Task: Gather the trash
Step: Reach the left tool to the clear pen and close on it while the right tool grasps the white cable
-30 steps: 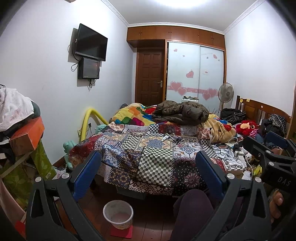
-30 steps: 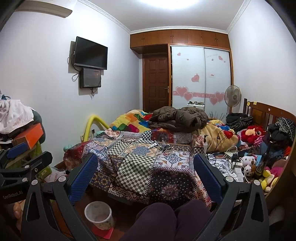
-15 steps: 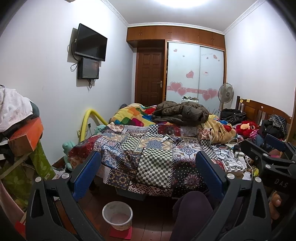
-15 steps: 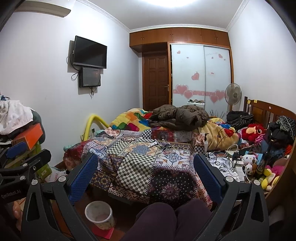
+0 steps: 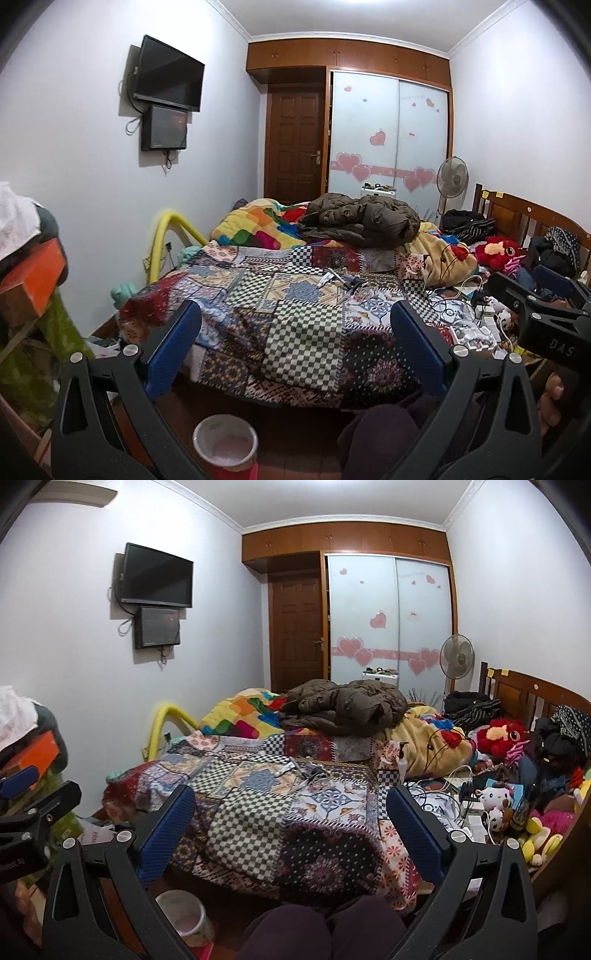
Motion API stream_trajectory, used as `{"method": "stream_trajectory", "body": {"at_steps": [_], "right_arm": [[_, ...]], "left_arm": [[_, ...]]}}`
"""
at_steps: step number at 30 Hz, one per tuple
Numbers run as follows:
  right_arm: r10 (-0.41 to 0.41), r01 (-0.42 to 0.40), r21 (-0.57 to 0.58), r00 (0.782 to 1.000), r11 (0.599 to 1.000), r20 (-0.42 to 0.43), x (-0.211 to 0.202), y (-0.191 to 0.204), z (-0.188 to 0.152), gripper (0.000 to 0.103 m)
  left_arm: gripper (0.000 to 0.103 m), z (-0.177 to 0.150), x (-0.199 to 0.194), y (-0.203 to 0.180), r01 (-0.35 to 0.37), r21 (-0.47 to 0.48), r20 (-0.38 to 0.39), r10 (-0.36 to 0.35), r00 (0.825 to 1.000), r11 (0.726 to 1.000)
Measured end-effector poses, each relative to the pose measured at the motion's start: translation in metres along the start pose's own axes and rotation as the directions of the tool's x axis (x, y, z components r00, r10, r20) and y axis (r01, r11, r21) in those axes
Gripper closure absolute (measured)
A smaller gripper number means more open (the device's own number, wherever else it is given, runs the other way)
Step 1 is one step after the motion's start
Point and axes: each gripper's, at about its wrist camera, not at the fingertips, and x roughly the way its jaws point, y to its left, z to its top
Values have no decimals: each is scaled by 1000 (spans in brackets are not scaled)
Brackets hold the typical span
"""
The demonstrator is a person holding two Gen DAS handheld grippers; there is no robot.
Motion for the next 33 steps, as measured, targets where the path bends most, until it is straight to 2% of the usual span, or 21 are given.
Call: {"method": "stream_trajectory", "body": {"at_steps": [5,11,14,17,19,20,23,27,33], "right_arm": [[-11,11,8,999,1000,-32,38,-16,9,0],[-61,60,-16,995,998,-77,94,-39,18,0],[-70,68,-22,991,997,-113,125,-52,17,0],[-71,66,-35,984,997,-162,163,-65,14,0],[-61,56,-30,978,998,-198,188,-74,11,0],[-51,48,-23,975,999,-218,201,-78,9,0],[-18,20,7,961,1000,-277,236,-90,1,2],[39,-21,54,931,998,-364,286,-105,-9,10],[130,-79,130,883,988,-450,351,-122,-22,20]], "left_arm": [[0,14,57,-6,20,-10,-37,-20,999,1000],[0,26,136,-16,41,-16,-96,-43,994,999],[0,30,184,-19,68,-38,-133,-72,988,997],[0,27,223,-24,67,-47,-161,-73,984,997],[4,23,257,-27,69,-56,-188,-78,979,996],[9,21,274,-28,72,-61,-205,-83,975,996],[15,14,318,-32,72,-65,-256,-86,963,995],[27,-2,381,-41,65,-52,-324,-78,943,997],[28,-26,456,-58,98,-24,-419,-99,903,995]]}}
